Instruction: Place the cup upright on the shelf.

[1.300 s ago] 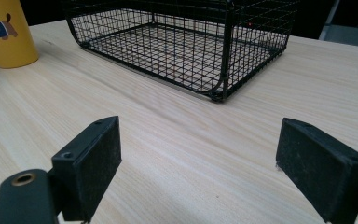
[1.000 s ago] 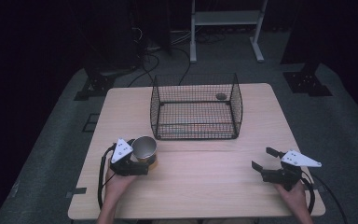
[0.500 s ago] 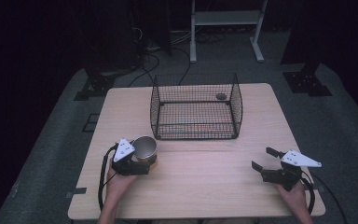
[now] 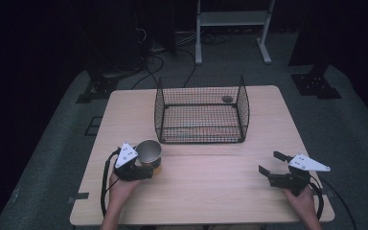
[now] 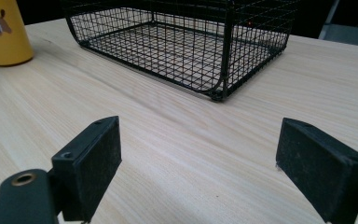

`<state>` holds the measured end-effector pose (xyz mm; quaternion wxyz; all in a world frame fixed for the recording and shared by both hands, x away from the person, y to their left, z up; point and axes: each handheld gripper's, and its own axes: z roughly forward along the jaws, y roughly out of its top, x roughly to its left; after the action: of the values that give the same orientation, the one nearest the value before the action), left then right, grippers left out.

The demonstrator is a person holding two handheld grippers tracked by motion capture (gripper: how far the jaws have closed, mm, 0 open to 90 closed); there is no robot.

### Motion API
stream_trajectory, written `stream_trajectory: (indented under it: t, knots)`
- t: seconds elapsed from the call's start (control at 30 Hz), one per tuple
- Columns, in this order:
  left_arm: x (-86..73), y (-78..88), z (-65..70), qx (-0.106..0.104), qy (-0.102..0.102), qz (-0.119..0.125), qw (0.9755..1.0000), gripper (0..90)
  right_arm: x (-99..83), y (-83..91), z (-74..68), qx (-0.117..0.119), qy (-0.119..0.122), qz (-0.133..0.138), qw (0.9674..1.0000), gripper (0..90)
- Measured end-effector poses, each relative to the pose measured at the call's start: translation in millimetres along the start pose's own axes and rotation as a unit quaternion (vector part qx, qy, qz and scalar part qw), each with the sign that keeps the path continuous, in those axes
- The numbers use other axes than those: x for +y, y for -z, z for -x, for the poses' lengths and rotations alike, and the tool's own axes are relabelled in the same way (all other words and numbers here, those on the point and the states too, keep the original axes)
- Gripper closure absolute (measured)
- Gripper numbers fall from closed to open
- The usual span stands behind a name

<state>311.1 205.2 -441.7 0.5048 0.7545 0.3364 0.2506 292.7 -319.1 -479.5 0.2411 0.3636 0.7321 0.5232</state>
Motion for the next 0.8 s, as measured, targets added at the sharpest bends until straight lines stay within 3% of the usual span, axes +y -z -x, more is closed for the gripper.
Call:
stream_trajectory:
  t: [0.27,0.57,0.8]
  knots:
    - [14.9,4.6,6.8,-0.019,-0.006,0.029,0.9994,13.1,0.3,-0.9,-0.6,-0.001,0.004,-0.004,1.0,13.1]
    - [31.6,-4.8,20.3,-0.044,-0.026,0.034,0.9981,13.2,0.4,-1.2,-0.9,-0.001,0.006,-0.006,1.0,13.1]
    - [46.7,-11.8,25.7,-0.069,-0.027,0.043,0.9963,13.2,0.4,-1.1,-1.1,0.0,0.006,-0.006,1.0,13.0]
